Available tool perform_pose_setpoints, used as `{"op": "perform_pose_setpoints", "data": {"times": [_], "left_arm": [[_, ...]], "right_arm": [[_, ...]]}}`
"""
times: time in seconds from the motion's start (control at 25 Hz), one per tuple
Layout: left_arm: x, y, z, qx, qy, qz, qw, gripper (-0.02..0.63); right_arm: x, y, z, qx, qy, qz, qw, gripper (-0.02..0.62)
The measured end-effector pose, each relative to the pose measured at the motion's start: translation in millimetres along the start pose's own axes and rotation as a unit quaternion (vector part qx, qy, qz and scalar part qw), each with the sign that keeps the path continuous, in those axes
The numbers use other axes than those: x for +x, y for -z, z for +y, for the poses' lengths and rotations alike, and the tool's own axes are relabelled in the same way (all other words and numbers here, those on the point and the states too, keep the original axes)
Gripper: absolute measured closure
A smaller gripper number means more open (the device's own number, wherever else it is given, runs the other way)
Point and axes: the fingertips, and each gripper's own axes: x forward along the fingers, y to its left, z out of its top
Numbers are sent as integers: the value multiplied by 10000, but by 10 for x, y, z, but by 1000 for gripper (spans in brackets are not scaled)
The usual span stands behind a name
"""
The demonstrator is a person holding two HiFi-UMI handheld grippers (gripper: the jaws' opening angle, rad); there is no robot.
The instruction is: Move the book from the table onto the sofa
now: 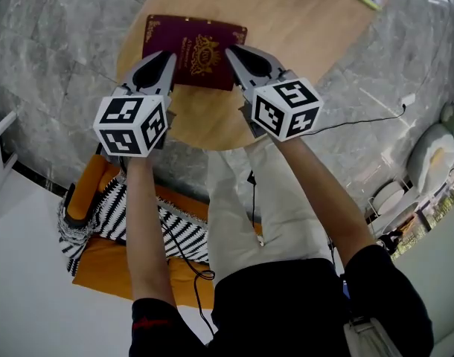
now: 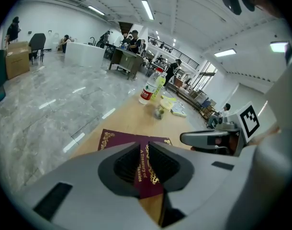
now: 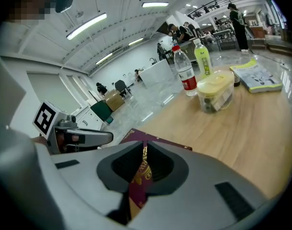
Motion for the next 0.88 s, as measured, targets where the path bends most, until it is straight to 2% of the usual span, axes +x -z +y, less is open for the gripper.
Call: {"op": "perform_pose_setpoints", "data": {"times": [0.04,0.12,0.28,0.44,0.56,0.68,0.88], "left_arm": [[17,9,43,-48,-3,22,10000,541],[48,37,137,-107,-46,97,9999,492],[109,104,344,-163,-228,221,9994,431],[171,166,516,-305,-393,305,9983,361],[224,224,610,-274,-528,429,9973,308],[289,301,674,-293,-582,580,9962,271],[366,375,723,-354,-623,692,9950,253]], "right_arm": [[20,45,-21,84,-2,71,9999,562],[59,129,-63,233,7,212,9995,471],[117,242,-190,369,227,359,9984,436],[184,324,-313,451,432,484,9969,371],[221,370,-383,498,576,570,9955,345],[227,378,-386,417,688,596,9950,345],[233,364,-370,513,753,551,9943,327]]}}
